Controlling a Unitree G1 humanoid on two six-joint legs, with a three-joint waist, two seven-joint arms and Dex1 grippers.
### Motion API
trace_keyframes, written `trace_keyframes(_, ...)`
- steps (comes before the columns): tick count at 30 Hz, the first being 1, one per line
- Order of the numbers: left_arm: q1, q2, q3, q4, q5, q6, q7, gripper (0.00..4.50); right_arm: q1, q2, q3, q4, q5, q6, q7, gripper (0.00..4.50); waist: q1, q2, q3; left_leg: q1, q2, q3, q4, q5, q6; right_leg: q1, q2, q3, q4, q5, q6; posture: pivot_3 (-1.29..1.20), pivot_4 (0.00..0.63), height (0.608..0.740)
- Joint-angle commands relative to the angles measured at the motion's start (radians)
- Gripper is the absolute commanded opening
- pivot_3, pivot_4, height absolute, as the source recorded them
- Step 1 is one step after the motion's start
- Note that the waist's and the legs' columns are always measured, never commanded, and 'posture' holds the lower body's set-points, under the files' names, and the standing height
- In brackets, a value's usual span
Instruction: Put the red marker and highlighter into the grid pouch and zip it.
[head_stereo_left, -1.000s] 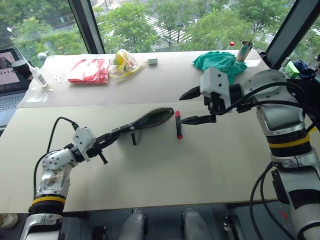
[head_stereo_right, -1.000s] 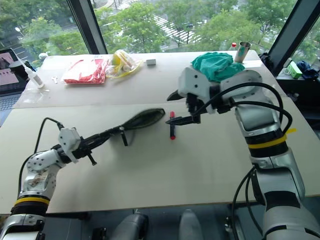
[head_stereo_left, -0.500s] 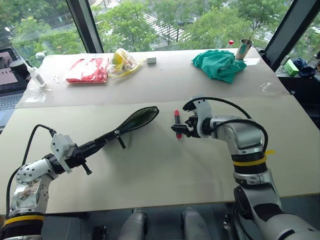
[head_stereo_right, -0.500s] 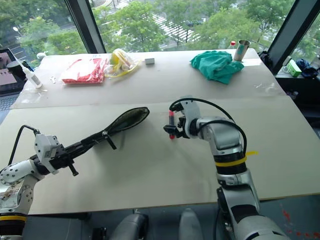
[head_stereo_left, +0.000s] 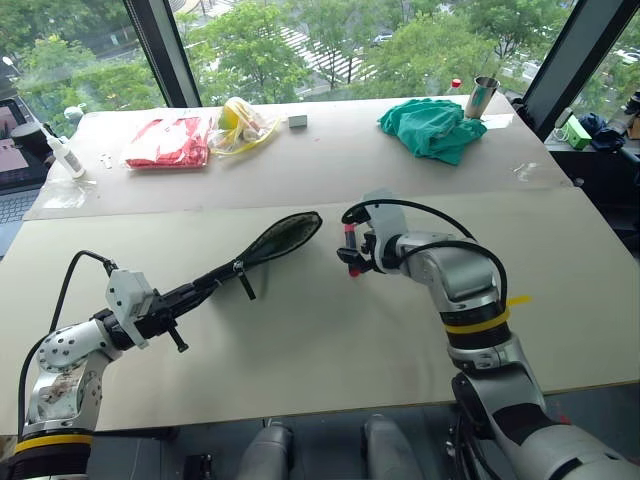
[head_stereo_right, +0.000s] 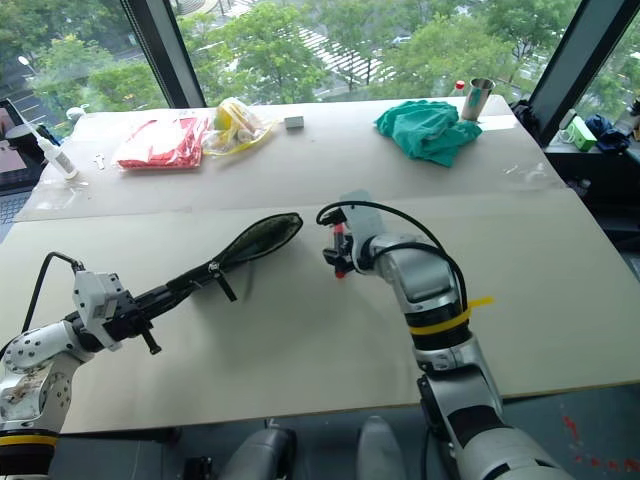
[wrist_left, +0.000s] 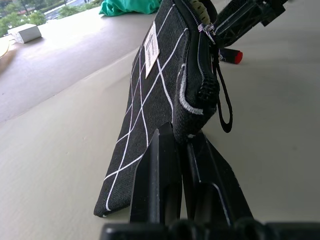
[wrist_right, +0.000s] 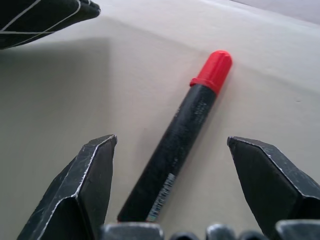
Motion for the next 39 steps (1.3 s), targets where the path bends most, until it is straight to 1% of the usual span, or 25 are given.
trace_keyframes(1, 0.010, -0.004, 0.004, -0.031, 0.007, -0.008, 0.005, 0.00, -0.031, -0.004, 0.014, -0.001, -0.012, -0.051, -0.015, 3.96, 0.001, 0.000, 0.000, 0.000, 0.000, 0.000, 0.000, 0.000, 0.000, 0.000, 0.000, 0.000, 0.000, 0.000, 0.000, 0.00, 0.150, 0.740)
trace_keyframes(4, 0.007, -0.008, 0.004, -0.032, 0.011, -0.008, 0.007, 0.00, -0.009, -0.016, 0.042, 0.026, -0.028, -0.079, -0.021, 3.96, 0.002, 0.000, 0.000, 0.000, 0.000, 0.000, 0.000, 0.000, 0.000, 0.000, 0.000, 0.000, 0.000, 0.000, 0.000, 0.00, 0.150, 0.740)
trace_keyframes(5, 0.006, -0.009, 0.003, -0.032, 0.012, -0.009, 0.008, 0.00, -0.001, -0.015, 0.041, 0.035, -0.032, -0.082, -0.028, 3.72, 0.001, 0.000, 0.000, 0.000, 0.000, 0.000, 0.000, 0.000, 0.000, 0.000, 0.000, 0.000, 0.000, 0.000, 0.000, 0.00, 0.150, 0.740)
trace_keyframes(8, 0.006, -0.012, 0.001, -0.035, 0.015, -0.009, 0.008, 0.00, 0.030, -0.019, 0.048, 0.056, -0.041, -0.103, -0.032, 2.89, 0.001, 0.000, 0.000, 0.000, 0.000, 0.000, 0.000, 0.000, 0.000, 0.000, 0.000, 0.000, 0.000, 0.000, 0.000, 0.00, 0.150, 0.740)
trace_keyframes(10, 0.006, -0.012, -0.002, -0.038, 0.015, -0.007, 0.005, 0.00, 0.045, -0.022, 0.053, 0.058, -0.047, -0.114, -0.032, 2.16, 0.001, 0.000, 0.000, 0.001, 0.000, 0.000, 0.000, 0.000, 0.000, 0.001, 0.000, 0.000, 0.000, 0.000, 0.000, 0.00, 0.150, 0.740)
trace_keyframes(12, 0.005, -0.010, -0.007, -0.037, 0.015, -0.005, -0.003, 0.00, 0.063, -0.024, 0.051, 0.060, -0.050, -0.120, -0.037, 1.56, 0.001, 0.000, 0.000, 0.001, 0.000, 0.000, 0.000, 0.000, 0.001, 0.001, 0.000, 0.000, 0.000, 0.000, 0.000, 0.00, 0.150, 0.740)
trace_keyframes(14, 0.004, -0.007, -0.010, -0.037, 0.013, -0.002, -0.007, 0.00, 0.073, -0.023, 0.045, 0.059, -0.048, -0.121, -0.039, 0.82, 0.001, 0.000, -0.001, 0.002, 0.000, 0.000, 0.000, -0.001, 0.001, 0.002, 0.000, 0.000, 0.000, 0.000, 0.000, 0.00, 0.150, 0.740)
trace_keyframes(15, 0.003, -0.004, -0.014, -0.036, 0.012, 0.000, -0.013, 0.00, 0.076, -0.022, 0.043, 0.054, -0.047, -0.121, -0.039, 0.55, 0.001, 0.000, -0.001, 0.002, 0.000, 0.000, 0.000, -0.001, 0.001, 0.002, 0.000, 0.000, 0.000, 0.000, 0.000, 0.00, 0.150, 0.740)
trace_keyframes(20, -0.011, 0.011, -0.028, -0.027, 0.009, 0.015, -0.046, 0.00, 0.070, -0.042, 0.015, 0.045, -0.041, -0.144, -0.033, 0.51, 0.003, 0.000, -0.001, 0.002, 0.000, 0.000, 0.000, -0.001, 0.001, 0.002, 0.000, 0.000, 0.000, 0.000, 0.000, 0.00, 0.150, 0.740)
trace_keyframes(22, -0.016, 0.014, -0.031, -0.025, 0.007, 0.018, -0.052, 0.00, 0.055, -0.060, -0.006, 0.048, -0.038, -0.202, -0.022, 0.51, 0.004, 0.000, -0.001, 0.002, 0.000, 0.000, 0.000, -0.001, 0.001, 0.002, 0.000, 0.000, 0.000, 0.000, 0.000, 0.00, 0.150, 0.740)
trace_keyframes(24, -0.027, 0.022, -0.038, -0.020, 0.005, 0.031, -0.068, 0.00, 0.002, -0.194, -0.002, -0.002, -0.036, -0.389, 0.121, 0.51, 0.006, 0.000, 0.000, 0.002, 0.000, 0.000, 0.000, -0.001, 0.001, 0.002, 0.000, 0.000, 0.000, 0.000, 0.000, 0.00, 0.150, 0.740)
trace_keyframes(25, -0.032, 0.024, -0.041, -0.017, 0.005, 0.034, -0.075, 0.00, -0.023, -0.247, -0.018, -0.026, -0.022, -0.450, 0.180, 0.51, 0.011, 0.001, 0.001, 0.000, -0.001, 0.000, 0.001, -0.001, 0.001, 0.001, 0.000, 0.000, 0.000, 0.000, 0.000, 0.00, 0.150, 0.740)
trace_keyframes(27, -0.038, 0.026, -0.042, -0.012, 0.007, 0.037, -0.083, 0.00, -0.044, -0.311, -0.038, -0.054, 0.007, -0.525, 0.258, 0.51, 0.010, 0.002, 0.001, -0.003, -0.002, 0.001, 0.001, -0.001, 0.002, 0.000, -0.001, 0.000, -0.002, 0.000, 0.000, 0.00, 0.150, 0.740)
trace_keyframes(28, -0.045, 0.026, -0.044, -0.005, 0.008, 0.037, -0.087, 0.00, -0.028, -0.383, -0.028, -0.114, 0.023, -0.614, 0.365, 0.51, 0.007, 0.002, 0.001, -0.002, -0.002, 0.001, 0.001, -0.001, 0.002, 0.000, -0.001, 0.000, -0.002, 0.000, 0.000, 0.00, 0.150, 0.740)
trace_keyframes(30, -0.057, 0.025, -0.046, 0.003, 0.010, 0.038, -0.093, 0.00, 0.004, -0.494, -0.004, -0.195, 0.035, -0.734, 0.518, 0.51, 0.004, 0.001, 0.001, -0.002, -0.001, 0.000, 0.000, -0.001, 0.002, 0.000, 0.000, -0.001, -0.002, 0.000, 0.000, 0.00, 0.150, 0.740)
trace_keyframes(33, -0.071, 0.020, -0.056, 0.009, 0.009, 0.039, -0.101, 0.00, 0.056, -0.630, 0.035, -0.263, 0.028, -0.840, 0.683, 0.51, -0.001, 0.001, 0.000, 0.001, 0.003, 0.001, 0.000, -0.004, 0.007, 0.002, 0.002, -0.003, -0.002, 0.000, 0.000, 0.00, 0.150, 0.740)
trace_keyframes(35, -0.081, 0.014, -0.067, 0.012, 0.012, 0.037, -0.103, 0.00, 0.070, -0.682, 0.075, -0.305, 0.006, -0.906, 0.755, 0.51, 0.000, 0.001, 0.000, 0.001, 0.002, 0.003, 0.001, -0.005, 0.008, 0.003, 0.001, -0.003, -0.003, 0.000, 0.000, 0.00, 0.150, 0.740)
trace_keyframes(37, -0.085, 0.010, -0.071, 0.014, 0.014, 0.036, -0.103, 0.00, 0.070, -0.687, 0.099, -0.332, -0.005, -0.943, 0.777, 0.51, -0.001, 0.001, 0.000, 0.002, 0.003, 0.007, 0.001, -0.005, 0.009, 0.003, 0.001, -0.001, -0.003, 0.000, 0.000, 0.00, 0.150, 0.740)
trace_keyframes(39, -0.088, 0.008, -0.076, 0.015, 0.014, 0.036, -0.105, 0.00, 0.053, -0.678, 0.133, -0.329, -0.056, -0.978, 0.774, 0.51, -0.001, 0.001, 0.000, 0.002, 0.003, 0.008, 0.001, -0.005, 0.009, 0.002, 0.001, 0.000, -0.003, 0.000, 0.000, 0.00, 0.150, 0.740)
